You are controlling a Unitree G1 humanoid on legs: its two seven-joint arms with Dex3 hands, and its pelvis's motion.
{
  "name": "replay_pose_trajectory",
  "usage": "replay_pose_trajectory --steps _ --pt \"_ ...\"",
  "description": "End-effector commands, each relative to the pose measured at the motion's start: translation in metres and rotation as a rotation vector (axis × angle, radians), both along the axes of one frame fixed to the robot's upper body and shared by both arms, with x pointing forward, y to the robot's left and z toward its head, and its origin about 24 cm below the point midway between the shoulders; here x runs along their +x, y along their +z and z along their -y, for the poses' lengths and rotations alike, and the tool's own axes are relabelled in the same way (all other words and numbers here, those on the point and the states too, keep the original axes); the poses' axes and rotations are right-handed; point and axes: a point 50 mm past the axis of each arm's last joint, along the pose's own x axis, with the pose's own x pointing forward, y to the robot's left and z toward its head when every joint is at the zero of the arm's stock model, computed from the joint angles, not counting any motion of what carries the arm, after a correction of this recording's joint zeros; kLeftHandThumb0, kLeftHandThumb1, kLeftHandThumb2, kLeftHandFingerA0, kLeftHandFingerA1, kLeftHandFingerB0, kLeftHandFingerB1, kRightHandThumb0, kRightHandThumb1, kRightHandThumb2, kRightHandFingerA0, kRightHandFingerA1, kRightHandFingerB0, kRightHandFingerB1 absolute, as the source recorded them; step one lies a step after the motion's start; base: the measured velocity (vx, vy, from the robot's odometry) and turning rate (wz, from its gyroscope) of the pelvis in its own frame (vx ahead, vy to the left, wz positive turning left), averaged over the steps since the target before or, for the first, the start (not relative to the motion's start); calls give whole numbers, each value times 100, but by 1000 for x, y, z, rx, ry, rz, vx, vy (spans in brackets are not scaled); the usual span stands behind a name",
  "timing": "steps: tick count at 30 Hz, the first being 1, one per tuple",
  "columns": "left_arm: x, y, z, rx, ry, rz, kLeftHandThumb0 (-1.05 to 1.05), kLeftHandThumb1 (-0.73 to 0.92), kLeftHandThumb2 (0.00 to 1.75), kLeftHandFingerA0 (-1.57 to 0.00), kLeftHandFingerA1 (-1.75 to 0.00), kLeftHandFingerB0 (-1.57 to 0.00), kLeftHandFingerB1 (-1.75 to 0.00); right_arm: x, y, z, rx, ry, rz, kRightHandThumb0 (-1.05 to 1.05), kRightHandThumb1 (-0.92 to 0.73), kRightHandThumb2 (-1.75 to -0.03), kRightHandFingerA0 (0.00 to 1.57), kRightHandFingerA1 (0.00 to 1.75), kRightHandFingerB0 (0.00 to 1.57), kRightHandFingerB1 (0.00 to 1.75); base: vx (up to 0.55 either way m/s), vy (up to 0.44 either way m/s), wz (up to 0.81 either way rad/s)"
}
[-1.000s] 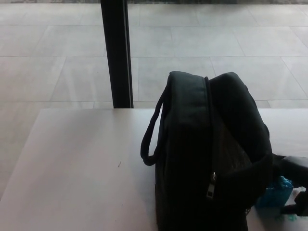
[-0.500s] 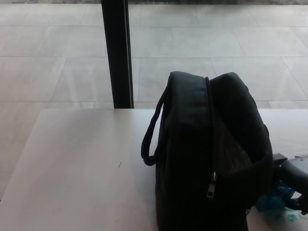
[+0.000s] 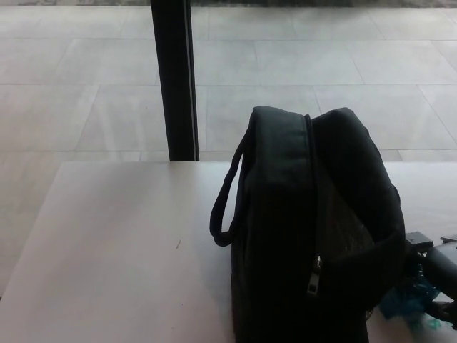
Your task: The robot uses its right hand to pick up the cube kept on the middle of the desk and put it inside the bag next to it
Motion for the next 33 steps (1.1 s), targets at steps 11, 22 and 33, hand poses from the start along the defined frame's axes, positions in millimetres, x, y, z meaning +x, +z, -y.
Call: replay_pose_trajectory --steps 11,22,33 --pt "-3 3 -9 32 18 -10 -61 71 61 -25 -50 -26 -39 -14 10 46 48 -75 -43 -20 -59 -92 87 164 81 71 0 0 0" --pt "-5 5 -12 32 29 -15 -63 70 61 -23 -50 -25 -39 -17 45 78 78 -152 31 -19 -61 -82 83 172 70 150 0 0 0" --pt "-6 5 -12 38 35 -21 -61 71 61 -24 -50 -26 -39 -1 83 65 172 -130 129 -17 -58 -88 83 170 74 138 0 0 0"
